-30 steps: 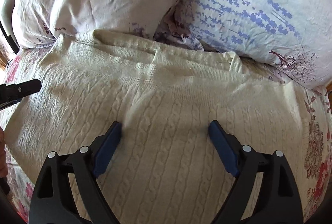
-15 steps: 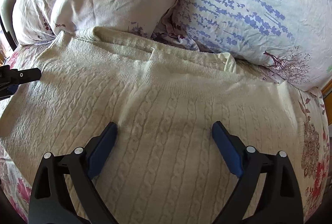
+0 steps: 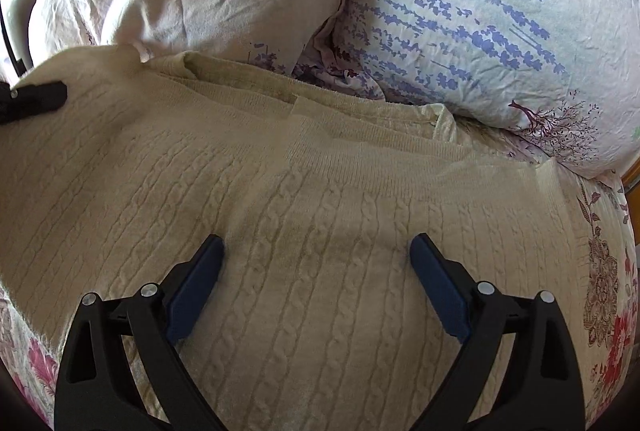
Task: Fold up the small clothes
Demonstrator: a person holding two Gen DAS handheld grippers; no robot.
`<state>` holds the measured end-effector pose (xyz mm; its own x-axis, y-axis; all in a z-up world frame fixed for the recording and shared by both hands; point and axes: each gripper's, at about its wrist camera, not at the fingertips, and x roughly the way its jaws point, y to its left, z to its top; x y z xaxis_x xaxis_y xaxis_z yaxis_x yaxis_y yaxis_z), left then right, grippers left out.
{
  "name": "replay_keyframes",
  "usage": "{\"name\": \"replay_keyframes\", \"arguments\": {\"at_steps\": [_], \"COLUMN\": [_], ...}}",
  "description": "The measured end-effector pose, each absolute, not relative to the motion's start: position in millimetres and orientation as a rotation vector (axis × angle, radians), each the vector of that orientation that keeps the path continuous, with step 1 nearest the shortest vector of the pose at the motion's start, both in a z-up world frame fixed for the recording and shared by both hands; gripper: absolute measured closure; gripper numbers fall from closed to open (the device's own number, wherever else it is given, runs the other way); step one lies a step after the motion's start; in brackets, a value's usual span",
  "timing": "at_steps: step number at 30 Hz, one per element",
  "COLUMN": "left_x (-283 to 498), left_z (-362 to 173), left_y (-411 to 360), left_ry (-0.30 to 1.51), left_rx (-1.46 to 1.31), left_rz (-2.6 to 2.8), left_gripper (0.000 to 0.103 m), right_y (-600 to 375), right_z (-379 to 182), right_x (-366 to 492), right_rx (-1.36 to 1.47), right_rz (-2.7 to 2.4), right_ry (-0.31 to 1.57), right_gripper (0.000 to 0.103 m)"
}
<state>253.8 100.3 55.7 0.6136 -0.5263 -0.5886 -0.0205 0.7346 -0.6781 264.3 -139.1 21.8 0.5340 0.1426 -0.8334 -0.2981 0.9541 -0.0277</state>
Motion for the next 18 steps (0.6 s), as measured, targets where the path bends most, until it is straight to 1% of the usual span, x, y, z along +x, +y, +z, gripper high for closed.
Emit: {"name": "replay_keyframes", "arguments": {"at_steps": [5,10,12,18], "left_x": [253.8,260.1,263.7,276.6], "left_z": [79.6,90.9,95.2,99.1], "left_y": [68.7,47.8,35.2,-13.1], "left_ry": [0.842,0.837,0.844,0.893], "left_rx": [-0.735,-0.829,-0.827,-0.818], "left_rz": [-0.467,-0.582,-0.606,-0.7], "left_gripper": [0.086,0.086,0.086,0.086], "right_y": [-141.9,-142.6,-149.0,-225.2], "right_z": [21.7,20.8,23.9,52.4], "right_x": [265.4,267.3,269.9,258.9], "right_rx": [-0.183,-0.194,-0.17,-0.021], "right_rz": [0.267,0.274,0.301,0.28], "right_ry": [0.968,0.964,0.973,0.902], "right_gripper": [0.008,0.006,0.006,0.006]}}
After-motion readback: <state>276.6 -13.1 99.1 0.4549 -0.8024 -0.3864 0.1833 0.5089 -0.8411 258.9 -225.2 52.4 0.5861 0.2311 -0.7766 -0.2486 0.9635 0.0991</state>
